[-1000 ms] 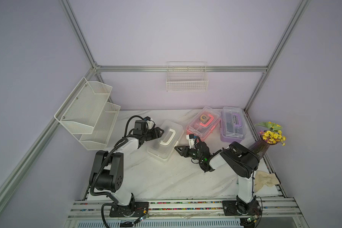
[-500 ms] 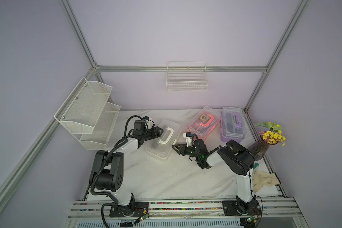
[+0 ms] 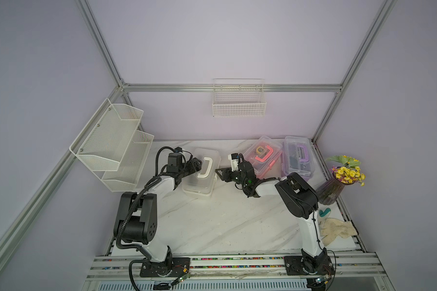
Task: Close toolboxes
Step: Fasten the toolbox latch on the toolbox, then reset both arms
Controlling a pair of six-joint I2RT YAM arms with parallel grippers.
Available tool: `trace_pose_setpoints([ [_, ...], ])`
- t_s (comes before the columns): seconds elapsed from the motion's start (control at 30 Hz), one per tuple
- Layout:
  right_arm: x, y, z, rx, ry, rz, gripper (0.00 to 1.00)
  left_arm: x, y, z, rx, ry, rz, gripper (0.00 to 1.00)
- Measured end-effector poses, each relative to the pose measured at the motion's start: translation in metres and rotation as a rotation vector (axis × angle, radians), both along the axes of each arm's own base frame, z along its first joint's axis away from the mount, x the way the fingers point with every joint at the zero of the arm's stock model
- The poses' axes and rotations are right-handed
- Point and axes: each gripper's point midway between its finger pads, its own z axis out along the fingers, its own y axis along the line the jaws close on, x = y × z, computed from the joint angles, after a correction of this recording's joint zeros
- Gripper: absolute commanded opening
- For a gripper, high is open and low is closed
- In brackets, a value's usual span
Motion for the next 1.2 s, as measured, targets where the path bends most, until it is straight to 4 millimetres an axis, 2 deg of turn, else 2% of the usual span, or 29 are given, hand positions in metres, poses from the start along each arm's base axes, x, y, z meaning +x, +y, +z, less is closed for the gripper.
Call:
trace_pose_setpoints([
  [0.17,0.022,-0.009,0.012,-0.073,-0.060,-0.048,0.56,0.001,-0.004,0.001,-0.067,0.015,0.044,0.88],
  [0.3,0.020,-0.027,0.026,-0.193,-0.101,-0.094,0.64,-0.002,-0.018,0.003,-0.096,0.019,0.052,0.90],
  [0.37,0.012,-0.038,0.045,-0.236,-0.137,-0.112,0.68,-0.008,-0.030,0.005,-0.123,0.023,0.030,0.91],
  [0.43,-0.001,-0.052,0.071,-0.271,-0.183,-0.139,0.72,-0.017,-0.046,0.008,-0.145,0.033,-0.017,0.95],
  [0.47,-0.009,-0.061,0.087,-0.285,-0.213,-0.156,0.73,-0.022,-0.055,0.009,-0.150,0.039,-0.044,1.00],
  [0.5,-0.018,-0.070,0.101,-0.301,-0.242,-0.178,0.75,-0.028,-0.062,0.011,-0.144,0.045,-0.069,1.00],
  [0.57,-0.031,-0.091,0.121,-0.333,-0.283,-0.233,0.77,-0.038,-0.067,0.014,-0.106,0.048,-0.094,1.00],
  [0.63,-0.039,-0.115,0.130,-0.378,-0.307,-0.302,0.79,-0.043,-0.059,0.022,-0.038,0.023,-0.085,1.00],
  [0.7,-0.046,-0.142,0.126,-0.444,-0.316,-0.374,0.80,-0.044,-0.040,0.038,0.061,-0.034,-0.038,1.00],
  [0.77,-0.050,-0.169,0.112,-0.524,-0.311,-0.438,0.81,-0.044,-0.017,0.058,0.159,-0.102,0.033,1.00],
  [0.87,-0.051,-0.215,0.078,-0.662,-0.266,-0.542,0.82,-0.044,0.017,0.084,0.301,-0.196,0.152,1.00],
  [0.93,-0.050,-0.249,0.056,-0.737,-0.224,-0.614,0.82,-0.048,0.038,0.090,0.398,-0.237,0.216,1.00],
  [1.03,-0.050,-0.292,0.038,-0.797,-0.200,-0.723,0.82,-0.054,0.060,0.074,0.542,-0.241,0.269,1.00],
  [1.1,-0.049,-0.313,0.030,-0.808,-0.198,-0.781,0.82,-0.060,0.073,0.055,0.635,-0.221,0.288,1.00],
  [1.2,-0.044,-0.333,0.020,-0.800,-0.197,-0.825,0.83,-0.069,0.092,0.030,0.738,-0.191,0.322,1.00],
])
